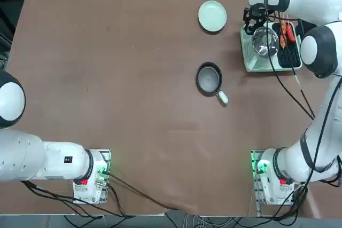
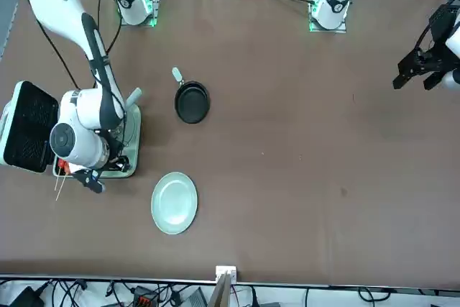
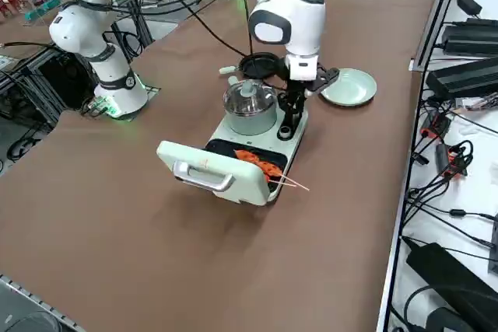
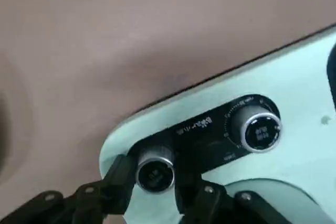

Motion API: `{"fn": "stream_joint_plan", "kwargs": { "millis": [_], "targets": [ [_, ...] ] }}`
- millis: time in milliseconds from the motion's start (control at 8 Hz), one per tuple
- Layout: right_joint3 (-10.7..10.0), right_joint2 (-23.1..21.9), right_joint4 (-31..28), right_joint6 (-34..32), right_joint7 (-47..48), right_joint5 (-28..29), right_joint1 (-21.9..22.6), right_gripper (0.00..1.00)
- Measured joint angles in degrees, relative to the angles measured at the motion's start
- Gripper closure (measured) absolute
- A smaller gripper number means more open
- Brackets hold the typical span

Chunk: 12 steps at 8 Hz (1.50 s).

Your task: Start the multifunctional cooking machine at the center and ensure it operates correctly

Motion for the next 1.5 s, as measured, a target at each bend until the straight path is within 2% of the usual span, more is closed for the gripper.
{"fn": "stream_joint_plan", "kwargs": {
  "millis": [1500],
  "targets": [
    [0.26,0.08,0.41,-0.68,-40.5,1.21,-0.71,0.56]
  ]
}}
